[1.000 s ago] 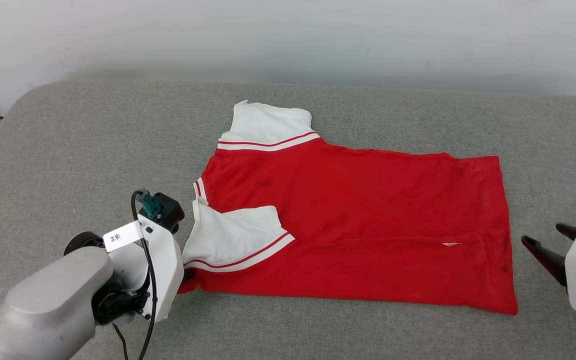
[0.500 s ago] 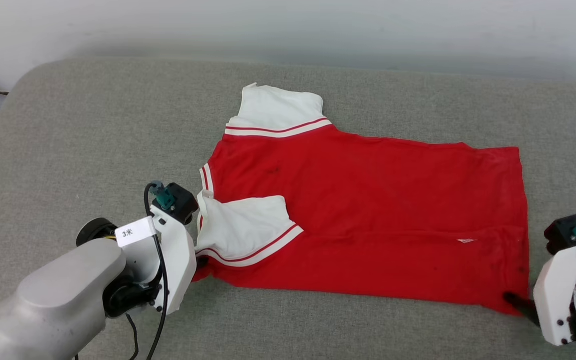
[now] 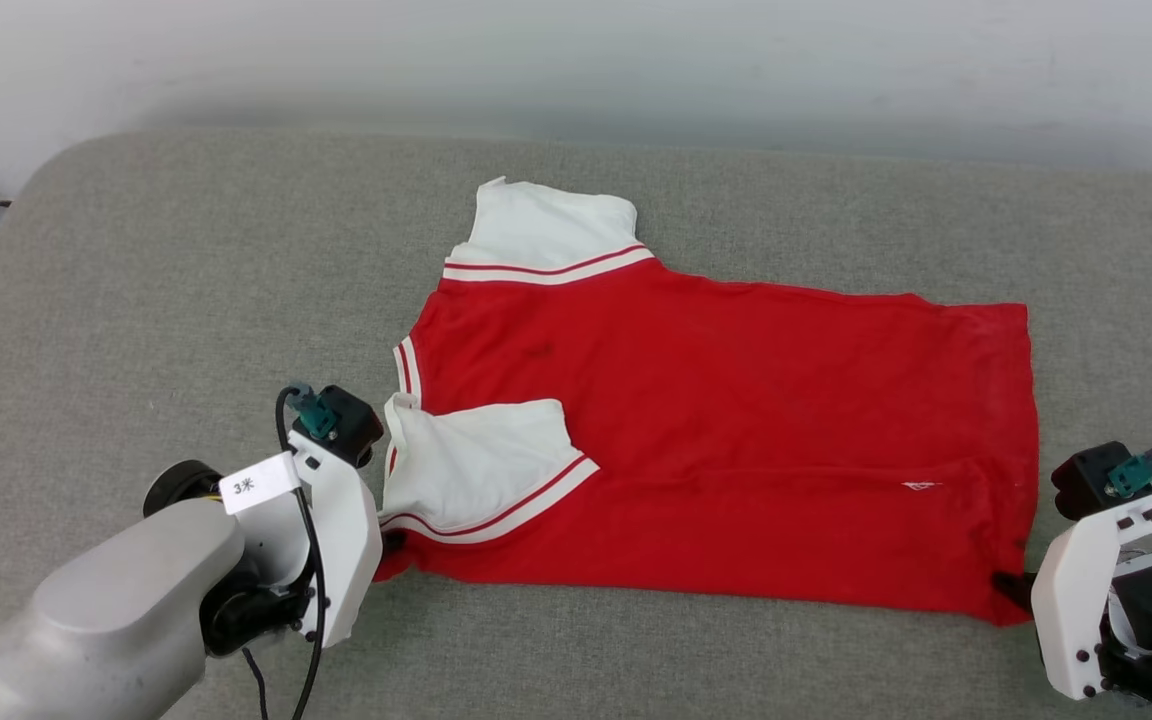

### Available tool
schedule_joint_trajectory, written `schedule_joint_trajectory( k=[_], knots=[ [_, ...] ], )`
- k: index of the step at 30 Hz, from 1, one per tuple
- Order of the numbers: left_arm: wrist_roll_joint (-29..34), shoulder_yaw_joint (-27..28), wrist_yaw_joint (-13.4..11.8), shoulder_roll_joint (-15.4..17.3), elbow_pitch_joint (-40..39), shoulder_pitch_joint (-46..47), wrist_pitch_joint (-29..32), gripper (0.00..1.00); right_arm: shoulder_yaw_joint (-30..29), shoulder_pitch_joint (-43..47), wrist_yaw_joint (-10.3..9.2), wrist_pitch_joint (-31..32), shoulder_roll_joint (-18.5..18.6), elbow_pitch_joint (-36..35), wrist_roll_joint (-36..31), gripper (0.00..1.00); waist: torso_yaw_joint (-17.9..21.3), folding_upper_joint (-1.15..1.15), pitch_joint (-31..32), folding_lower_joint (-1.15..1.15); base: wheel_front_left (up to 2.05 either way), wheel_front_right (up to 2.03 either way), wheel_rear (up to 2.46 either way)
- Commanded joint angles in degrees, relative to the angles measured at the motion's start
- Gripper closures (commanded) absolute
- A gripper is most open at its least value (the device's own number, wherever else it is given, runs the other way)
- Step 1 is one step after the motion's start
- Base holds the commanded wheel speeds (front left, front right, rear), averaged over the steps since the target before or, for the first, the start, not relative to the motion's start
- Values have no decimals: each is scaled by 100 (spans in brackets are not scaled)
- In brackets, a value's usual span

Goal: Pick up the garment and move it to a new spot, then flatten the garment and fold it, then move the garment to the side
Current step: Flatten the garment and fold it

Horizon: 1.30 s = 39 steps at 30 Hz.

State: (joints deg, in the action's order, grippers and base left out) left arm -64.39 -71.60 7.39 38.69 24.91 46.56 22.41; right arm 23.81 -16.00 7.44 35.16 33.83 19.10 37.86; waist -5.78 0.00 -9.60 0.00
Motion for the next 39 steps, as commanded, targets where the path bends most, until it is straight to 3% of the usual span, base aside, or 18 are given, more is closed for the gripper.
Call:
schedule_joint_trajectory(
  k=[1,8,17,24,33,34,35,36,39],
  knots=[
    [-38,-1,1,19,5,-91,-35,100,78,37,5,-54,-9,40,62,100,59,0,135,0,0,0,0],
    [-93,-14,-23,259,-221,-309,-48,100,-114,177,2,-410,262,-340,252,100,122,0,499,0,0,0,0],
    [-124,-45,-206,613,-852,-661,-1,100,-463,796,1,-279,529,-914,389,100,136,0,681,0,0,0,0],
    [-150,-81,-367,703,-1085,-1018,2,100,-806,1370,1,-27,419,-1074,371,100,139,0,588,0,0,0,0],
    [-83,-111,-368,535,-824,-1250,-46,100,-927,1770,0,62,193,-805,209,100,129,0,455,0,0,0,0],
    [-60,-111,-377,521,-784,-1241,-76,100,-945,1761,0,17,139,-778,188,70,130,0,462,0,0,0,0],
    [-50,-101,-400,509,-741,-1244,-120,56,-959,1756,0,-57,84,-760,175,0,129,0,480,0,0,0,0],
    [-3,-87,-423,505,-715,-1245,-195,0,-977,1746,0,-136,31,-751,173,0,130,0,507,0,0,0,0],
    [138,-71,-478,545,-755,-1209,-369,0,-1059,1738,0,-412,-35,-810,94,0,128,0,621,0,0,0,0]
  ],
)
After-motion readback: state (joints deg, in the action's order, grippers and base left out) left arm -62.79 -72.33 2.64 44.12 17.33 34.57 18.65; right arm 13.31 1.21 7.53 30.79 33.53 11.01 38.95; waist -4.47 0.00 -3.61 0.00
